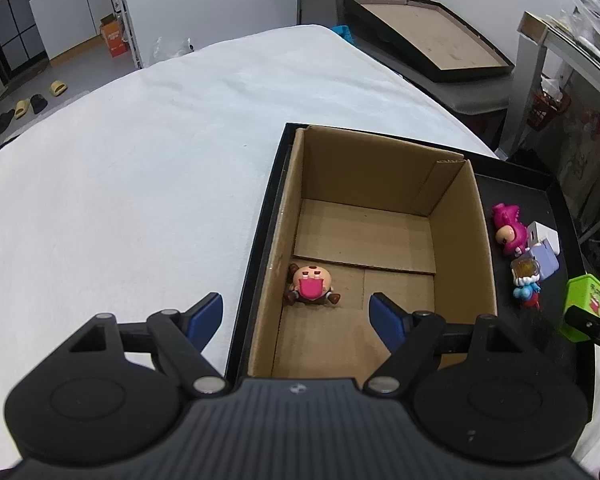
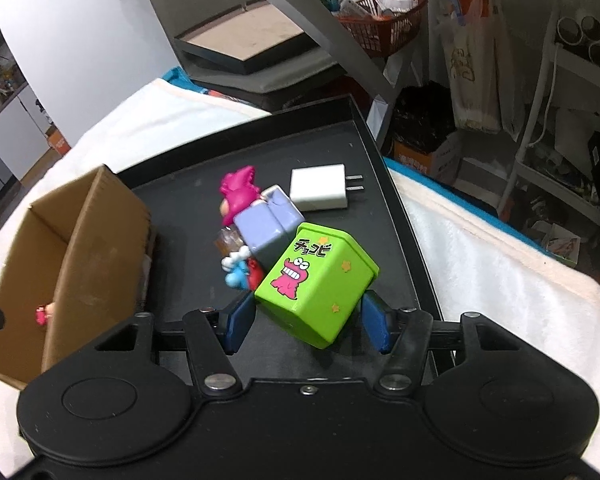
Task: Organize rigid objects
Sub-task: 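Lift the green cube into the box and open the right gripper while the left gripper grips the box wall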
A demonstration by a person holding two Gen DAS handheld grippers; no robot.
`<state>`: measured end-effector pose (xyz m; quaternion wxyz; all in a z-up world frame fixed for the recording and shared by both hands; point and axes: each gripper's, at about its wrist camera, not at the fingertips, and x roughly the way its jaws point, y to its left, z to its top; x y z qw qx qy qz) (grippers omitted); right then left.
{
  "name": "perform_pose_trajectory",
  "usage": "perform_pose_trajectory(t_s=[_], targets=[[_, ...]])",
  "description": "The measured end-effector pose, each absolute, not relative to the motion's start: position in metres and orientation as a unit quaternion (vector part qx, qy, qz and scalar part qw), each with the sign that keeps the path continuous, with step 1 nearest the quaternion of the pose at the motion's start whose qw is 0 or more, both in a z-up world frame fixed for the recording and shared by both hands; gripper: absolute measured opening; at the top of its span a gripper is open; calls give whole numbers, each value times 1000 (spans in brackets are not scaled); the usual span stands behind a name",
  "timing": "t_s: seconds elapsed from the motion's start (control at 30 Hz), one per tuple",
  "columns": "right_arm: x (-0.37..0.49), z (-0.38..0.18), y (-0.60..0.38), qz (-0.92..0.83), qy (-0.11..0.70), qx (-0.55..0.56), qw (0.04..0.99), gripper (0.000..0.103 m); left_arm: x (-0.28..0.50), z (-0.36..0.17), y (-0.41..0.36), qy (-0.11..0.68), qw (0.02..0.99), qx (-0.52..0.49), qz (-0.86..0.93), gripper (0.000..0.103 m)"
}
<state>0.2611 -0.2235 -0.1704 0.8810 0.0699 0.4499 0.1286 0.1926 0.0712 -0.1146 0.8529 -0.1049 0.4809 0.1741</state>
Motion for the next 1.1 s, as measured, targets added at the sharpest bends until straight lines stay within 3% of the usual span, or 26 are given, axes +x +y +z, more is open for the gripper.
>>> perform_pose_trajectory(t_s=[0.77,0.93,1.0,1.1], targets=[[245,-110,-172,149,407,30,901,56,181,-131,101,462,863,-154,136,79],[239,-102,-148,155,399,12,904,56,179,-139,108,459,862,-169,132,65],[236,-99,-138,159,397,6,904,56,179,-142,109,459,862,-172,130,44],[232,-95,-123,166,394,-4,904,56,178,-148,113,465,857,-187,121,25]])
